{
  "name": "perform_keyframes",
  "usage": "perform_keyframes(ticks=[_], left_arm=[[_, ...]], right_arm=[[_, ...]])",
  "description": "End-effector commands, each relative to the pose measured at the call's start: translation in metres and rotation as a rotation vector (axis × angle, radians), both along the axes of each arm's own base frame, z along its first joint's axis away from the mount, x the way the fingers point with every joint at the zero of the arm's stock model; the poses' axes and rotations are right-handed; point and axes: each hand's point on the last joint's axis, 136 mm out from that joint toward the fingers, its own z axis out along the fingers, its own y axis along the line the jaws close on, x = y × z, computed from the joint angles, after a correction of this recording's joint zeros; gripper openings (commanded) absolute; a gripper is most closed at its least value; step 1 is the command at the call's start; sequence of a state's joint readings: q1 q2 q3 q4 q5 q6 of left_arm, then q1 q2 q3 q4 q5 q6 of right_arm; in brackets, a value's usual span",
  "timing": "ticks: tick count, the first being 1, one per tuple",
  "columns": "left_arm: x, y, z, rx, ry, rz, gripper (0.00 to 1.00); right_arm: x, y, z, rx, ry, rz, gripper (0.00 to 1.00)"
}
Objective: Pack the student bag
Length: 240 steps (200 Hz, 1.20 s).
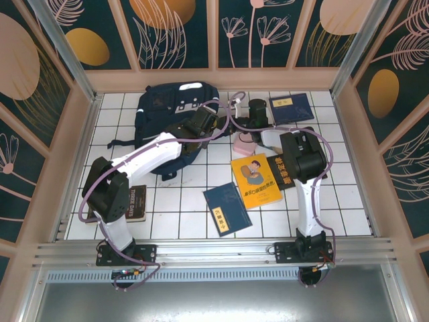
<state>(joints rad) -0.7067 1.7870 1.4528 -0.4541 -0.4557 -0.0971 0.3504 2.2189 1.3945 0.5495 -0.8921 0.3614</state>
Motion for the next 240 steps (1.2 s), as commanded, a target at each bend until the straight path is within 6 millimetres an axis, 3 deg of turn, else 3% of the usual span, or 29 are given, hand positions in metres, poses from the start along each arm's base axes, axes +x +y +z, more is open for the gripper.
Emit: perform_keyframes(ticks=[1,66,164,240], left_arm=[[0.004,-0.001,0.025,-0.045,-0.065,0.004,0.00],[0.004,-0.002,0.026,-0.047,-0.065,0.003,0.00],[0.005,-0.003,0.027,-0.049,-0.067,0.002,0.00],[0.004,-0.002,0.027,-0.047,-0.066,0.002,0.00]], right_arm=[[0.005,0.002,0.029,0.034,-0.067,0.019,0.26],[0.013,0.004,0.004,-0.032,-0.038,-0.015,0.29],[0.014,0.007,-0.010,-0.076,-0.034,-0.016,0.29],[0.012,0.006,-0.017,-0.105,-0.035,-0.026,0.19]])
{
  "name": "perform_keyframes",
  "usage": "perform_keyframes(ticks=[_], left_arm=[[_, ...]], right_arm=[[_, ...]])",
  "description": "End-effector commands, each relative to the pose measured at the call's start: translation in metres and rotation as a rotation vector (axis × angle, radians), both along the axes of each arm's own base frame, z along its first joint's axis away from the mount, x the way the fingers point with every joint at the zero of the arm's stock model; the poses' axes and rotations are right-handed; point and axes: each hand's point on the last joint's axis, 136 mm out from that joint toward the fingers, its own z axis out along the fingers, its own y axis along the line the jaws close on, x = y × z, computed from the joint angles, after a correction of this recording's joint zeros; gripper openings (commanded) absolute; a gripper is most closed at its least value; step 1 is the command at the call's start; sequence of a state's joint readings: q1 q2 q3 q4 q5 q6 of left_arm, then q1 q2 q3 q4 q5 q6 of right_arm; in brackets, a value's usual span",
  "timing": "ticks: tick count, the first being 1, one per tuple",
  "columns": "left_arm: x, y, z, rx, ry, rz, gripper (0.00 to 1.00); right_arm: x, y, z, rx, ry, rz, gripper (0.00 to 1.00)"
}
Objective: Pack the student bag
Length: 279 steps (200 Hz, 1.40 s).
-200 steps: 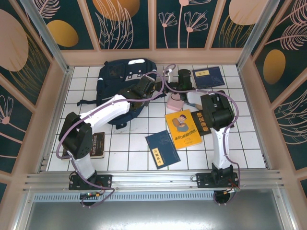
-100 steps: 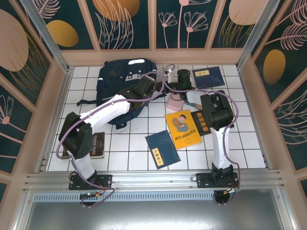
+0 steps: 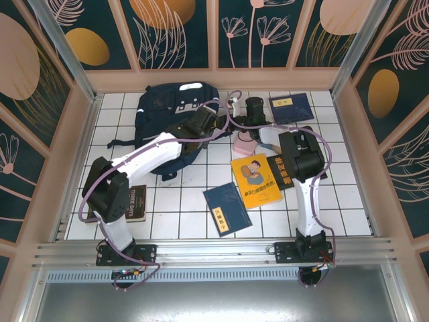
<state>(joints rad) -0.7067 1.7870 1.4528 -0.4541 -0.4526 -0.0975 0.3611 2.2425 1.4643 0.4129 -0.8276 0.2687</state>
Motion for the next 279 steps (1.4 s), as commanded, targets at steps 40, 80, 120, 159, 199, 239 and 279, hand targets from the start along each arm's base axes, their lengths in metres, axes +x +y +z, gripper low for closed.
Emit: perform_keyframes(ticks=[40,80,120,159,199,239,279], left_arm=[[0.005,-0.001,0.025,-0.042,-0.064,0.008,0.00],[0.007,-0.001,0.021,-0.037,-0.064,0.021,0.00],[0.019,-0.007,0.012,-0.097,-0.035,0.034,0.00],[0.032,-0.016,0.013,-0.180,-0.029,0.041,0.00],[0.049,-0.022,0.010,-0.250,-0.009,0.056,0.00],[0.063,-0.023,0.011,-0.343,0.011,0.078,0.00],[0.076,-0.038,0.011,-0.452,0.053,0.057,0.00]], right_arm=[[0.001,-0.003,0.008,-0.032,-0.069,-0.037,0.03],[-0.005,-0.006,0.020,-0.045,-0.105,-0.047,0.00],[-0.026,0.002,0.031,-0.064,-0.161,-0.037,0.00],[-0.051,0.014,0.041,-0.064,-0.192,-0.008,0.00],[-0.081,0.023,0.057,-0.015,-0.227,0.010,0.00],[-0.107,0.018,0.060,0.027,-0.261,-0.013,0.00],[-0.130,0.027,0.055,-0.004,-0.326,-0.023,0.00]])
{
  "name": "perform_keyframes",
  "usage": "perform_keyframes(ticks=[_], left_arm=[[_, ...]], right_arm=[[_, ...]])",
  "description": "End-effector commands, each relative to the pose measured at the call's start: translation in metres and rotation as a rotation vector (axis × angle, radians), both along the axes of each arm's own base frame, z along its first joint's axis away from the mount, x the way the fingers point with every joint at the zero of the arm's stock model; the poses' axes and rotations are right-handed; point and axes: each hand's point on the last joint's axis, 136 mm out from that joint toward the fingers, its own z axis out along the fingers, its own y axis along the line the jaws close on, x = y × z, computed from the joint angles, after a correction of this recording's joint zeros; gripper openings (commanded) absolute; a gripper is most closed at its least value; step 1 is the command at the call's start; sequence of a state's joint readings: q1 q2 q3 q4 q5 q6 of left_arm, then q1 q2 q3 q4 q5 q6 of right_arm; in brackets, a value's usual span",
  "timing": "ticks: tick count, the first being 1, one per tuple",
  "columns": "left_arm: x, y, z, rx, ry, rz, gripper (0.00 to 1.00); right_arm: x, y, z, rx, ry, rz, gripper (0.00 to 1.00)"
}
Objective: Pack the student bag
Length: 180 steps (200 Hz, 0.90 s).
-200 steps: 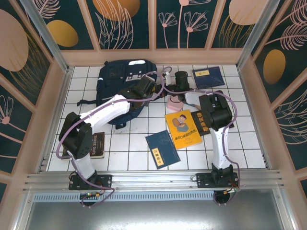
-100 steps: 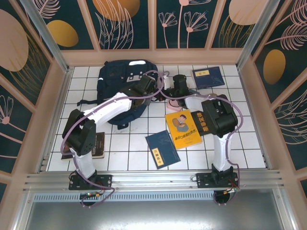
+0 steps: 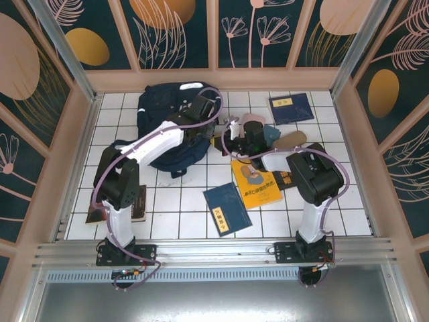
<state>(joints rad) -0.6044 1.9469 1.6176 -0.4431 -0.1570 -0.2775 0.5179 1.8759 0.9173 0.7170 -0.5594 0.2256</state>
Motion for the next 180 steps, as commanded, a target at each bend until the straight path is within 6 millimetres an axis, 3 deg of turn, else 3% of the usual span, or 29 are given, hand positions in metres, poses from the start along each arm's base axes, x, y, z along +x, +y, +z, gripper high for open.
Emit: perform_keyframes(ticks=[1,72,116,180], left_arm=[[0.037,-0.011,0.031,-0.140,-0.094,0.040,0.00],[0.063,-0.029,0.038,-0.245,-0.068,0.054,0.00],[0.082,-0.038,0.042,-0.298,-0.047,0.049,0.00],[0.096,-0.041,0.050,-0.365,-0.035,0.042,0.00]], right_arm=[[-0.026,0.023,0.033,0.036,-0.137,0.063,0.00],[-0.066,0.071,0.011,-0.139,-0.264,0.072,0.00],[-0.099,0.129,-0.010,-0.245,-0.324,0.152,0.00],[-0.109,0.211,-0.042,-0.314,-0.331,0.259,0.00]])
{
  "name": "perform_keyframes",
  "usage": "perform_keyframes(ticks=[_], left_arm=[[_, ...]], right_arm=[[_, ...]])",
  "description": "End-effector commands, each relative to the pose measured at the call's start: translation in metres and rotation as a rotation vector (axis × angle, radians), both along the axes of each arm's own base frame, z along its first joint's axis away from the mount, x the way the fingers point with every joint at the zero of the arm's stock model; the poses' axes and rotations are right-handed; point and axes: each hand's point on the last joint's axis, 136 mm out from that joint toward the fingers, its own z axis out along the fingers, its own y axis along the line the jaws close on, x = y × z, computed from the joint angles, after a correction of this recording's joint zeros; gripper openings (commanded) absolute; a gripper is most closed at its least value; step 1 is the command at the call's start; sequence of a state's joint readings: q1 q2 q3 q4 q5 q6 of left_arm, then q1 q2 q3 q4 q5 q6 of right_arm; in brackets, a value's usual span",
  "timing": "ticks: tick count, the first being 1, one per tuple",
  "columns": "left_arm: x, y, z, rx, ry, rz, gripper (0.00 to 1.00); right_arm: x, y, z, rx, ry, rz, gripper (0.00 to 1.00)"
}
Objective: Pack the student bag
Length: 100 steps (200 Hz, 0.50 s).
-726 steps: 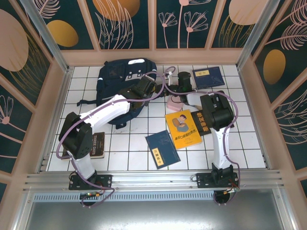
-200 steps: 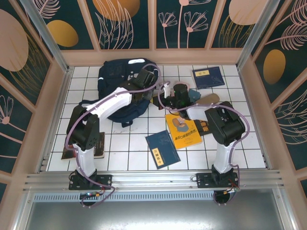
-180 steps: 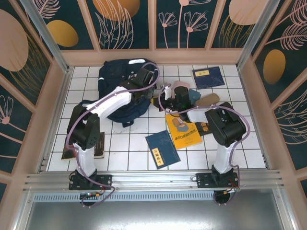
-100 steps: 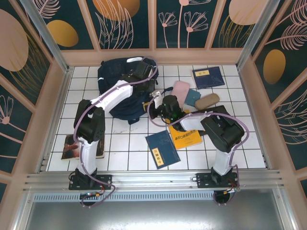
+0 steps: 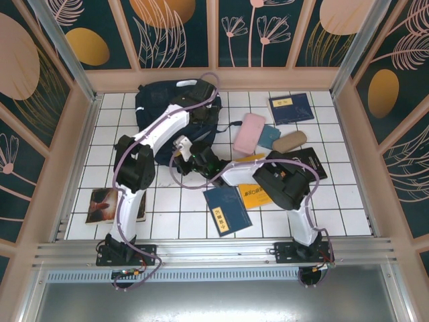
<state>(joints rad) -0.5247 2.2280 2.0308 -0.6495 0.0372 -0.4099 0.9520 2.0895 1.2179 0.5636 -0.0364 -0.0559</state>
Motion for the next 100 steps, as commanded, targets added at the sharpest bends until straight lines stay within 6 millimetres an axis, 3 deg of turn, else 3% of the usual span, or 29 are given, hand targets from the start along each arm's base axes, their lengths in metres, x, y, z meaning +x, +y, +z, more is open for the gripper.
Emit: perform_keyframes(ticks=[1,28,61,84,100], left_arm=[[0.047,-0.023,0.066,-0.198,-0.220,0.015,0.00],[0.048,-0.021,0.065,-0.196,-0.215,0.015,0.00],[0.043,-0.008,0.067,-0.151,-0.221,0.011,0.00],[0.031,0.004,0.067,-0.112,-0.222,0.002,0.26],[0.017,0.011,0.065,-0.092,-0.220,-0.021,0.32]], right_arm=[[-0.054,0.060,-0.014,-0.040,0.007,0.219,0.00],[-0.051,0.083,-0.025,-0.076,-0.001,0.216,0.00],[-0.045,0.068,-0.026,-0.051,0.045,0.183,0.00],[-0.043,0.054,-0.020,-0.023,0.063,0.177,0.00],[-0.041,0.048,-0.017,-0.009,0.077,0.180,0.00]])
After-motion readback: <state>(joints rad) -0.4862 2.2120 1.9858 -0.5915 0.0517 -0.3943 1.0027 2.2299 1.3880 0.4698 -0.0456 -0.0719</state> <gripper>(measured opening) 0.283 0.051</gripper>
